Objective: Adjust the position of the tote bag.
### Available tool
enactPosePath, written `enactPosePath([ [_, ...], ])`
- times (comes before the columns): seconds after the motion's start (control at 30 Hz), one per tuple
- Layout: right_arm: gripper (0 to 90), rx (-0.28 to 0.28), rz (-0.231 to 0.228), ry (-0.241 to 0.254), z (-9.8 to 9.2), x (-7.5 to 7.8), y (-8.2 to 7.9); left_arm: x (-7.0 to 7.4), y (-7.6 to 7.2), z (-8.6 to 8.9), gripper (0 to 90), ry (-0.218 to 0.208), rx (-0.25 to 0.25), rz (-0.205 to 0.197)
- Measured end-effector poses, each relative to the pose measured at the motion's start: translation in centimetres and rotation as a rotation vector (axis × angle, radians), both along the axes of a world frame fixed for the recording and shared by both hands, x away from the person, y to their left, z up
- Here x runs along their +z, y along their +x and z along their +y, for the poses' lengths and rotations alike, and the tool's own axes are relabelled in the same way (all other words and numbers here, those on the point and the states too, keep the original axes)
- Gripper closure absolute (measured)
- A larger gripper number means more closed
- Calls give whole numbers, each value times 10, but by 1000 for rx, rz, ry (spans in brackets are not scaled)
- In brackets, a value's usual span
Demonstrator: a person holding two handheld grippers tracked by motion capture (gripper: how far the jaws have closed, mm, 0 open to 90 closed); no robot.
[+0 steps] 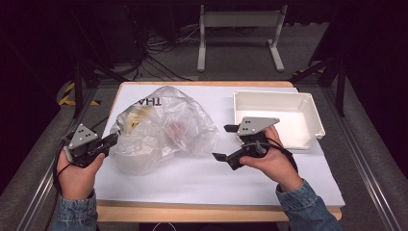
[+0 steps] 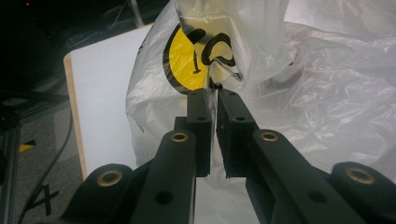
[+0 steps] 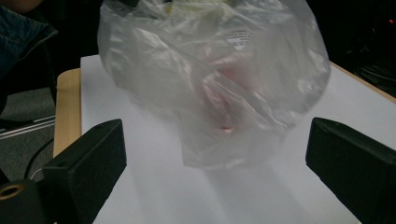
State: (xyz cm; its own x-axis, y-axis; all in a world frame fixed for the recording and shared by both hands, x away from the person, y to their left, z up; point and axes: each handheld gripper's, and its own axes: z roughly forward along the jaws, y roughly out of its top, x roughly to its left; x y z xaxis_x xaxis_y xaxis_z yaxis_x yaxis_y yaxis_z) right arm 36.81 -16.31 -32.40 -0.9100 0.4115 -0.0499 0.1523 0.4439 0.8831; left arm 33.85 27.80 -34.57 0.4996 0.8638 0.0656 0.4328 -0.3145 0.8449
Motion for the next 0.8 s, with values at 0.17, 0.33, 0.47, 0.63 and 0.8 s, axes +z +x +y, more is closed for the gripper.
enactPosePath([
  [0.17, 52, 26, -25, 5, 17, 5, 5, 2, -4, 1, 842, -17, -17, -8],
  [0.33, 83, 35, -40, 0, 27, 5, 12, 1, -5, -2, 793, -24, -31, 5],
  [0.47, 198, 28, -50, -40, 31, 1, 18, -1, -2, -4, 597, -86, -50, 38],
  [0.63, 517, 61, -75, -66, 33, -1, 22, -13, 7, -8, 415, -108, -85, 141],
  [0.8, 825, 75, -88, -86, 37, 0, 25, -22, 13, -14, 518, -111, -114, 185],
])
